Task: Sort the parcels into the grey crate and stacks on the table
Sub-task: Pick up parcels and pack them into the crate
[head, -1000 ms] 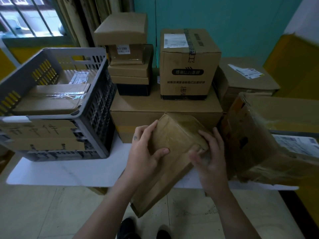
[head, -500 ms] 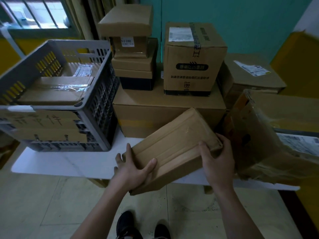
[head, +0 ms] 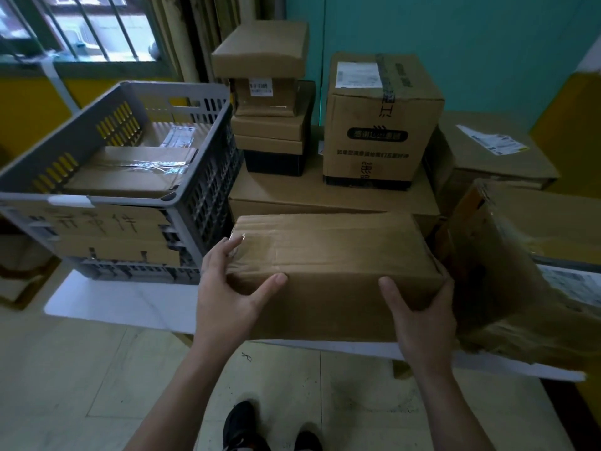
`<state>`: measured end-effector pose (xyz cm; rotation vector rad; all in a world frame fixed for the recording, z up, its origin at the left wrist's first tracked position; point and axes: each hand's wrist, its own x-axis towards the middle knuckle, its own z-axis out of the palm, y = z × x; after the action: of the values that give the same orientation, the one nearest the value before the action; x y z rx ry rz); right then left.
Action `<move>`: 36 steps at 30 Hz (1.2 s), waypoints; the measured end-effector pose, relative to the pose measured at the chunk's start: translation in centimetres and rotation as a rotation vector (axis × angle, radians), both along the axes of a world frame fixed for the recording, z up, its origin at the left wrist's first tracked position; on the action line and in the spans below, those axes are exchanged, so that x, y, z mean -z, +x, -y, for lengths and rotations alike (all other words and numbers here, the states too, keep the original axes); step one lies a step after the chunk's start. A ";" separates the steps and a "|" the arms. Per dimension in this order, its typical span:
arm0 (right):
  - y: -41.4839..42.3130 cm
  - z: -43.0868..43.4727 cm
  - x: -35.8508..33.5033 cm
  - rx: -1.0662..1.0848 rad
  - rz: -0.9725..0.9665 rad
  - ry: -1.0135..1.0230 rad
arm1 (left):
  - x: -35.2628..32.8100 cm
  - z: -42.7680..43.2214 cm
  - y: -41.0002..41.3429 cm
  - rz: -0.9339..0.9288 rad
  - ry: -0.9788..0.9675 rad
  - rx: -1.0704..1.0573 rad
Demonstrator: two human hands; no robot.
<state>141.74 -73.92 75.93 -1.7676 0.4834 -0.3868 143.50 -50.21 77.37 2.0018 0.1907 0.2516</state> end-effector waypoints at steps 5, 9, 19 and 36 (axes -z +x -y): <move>0.1 0.0 0.0 -0.018 -0.065 -0.050 | -1.1 0.6 -0.5 0.040 -0.073 -0.156; 0.0 0.0 0.1 0.026 -0.050 -0.015 | -1.7 0.7 -0.7 0.082 -0.038 -0.179; 0.4 0.6 1.8 0.093 -0.130 0.194 | -3.4 2.1 -1.7 0.201 0.067 -0.093; 1.1 -2.7 1.5 0.234 -0.098 0.202 | -2.4 -1.1 -0.1 0.114 -0.082 0.043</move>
<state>142.83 -71.27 74.47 -1.5441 0.7767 -0.4006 143.41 -49.13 79.80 1.9026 0.0834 0.3246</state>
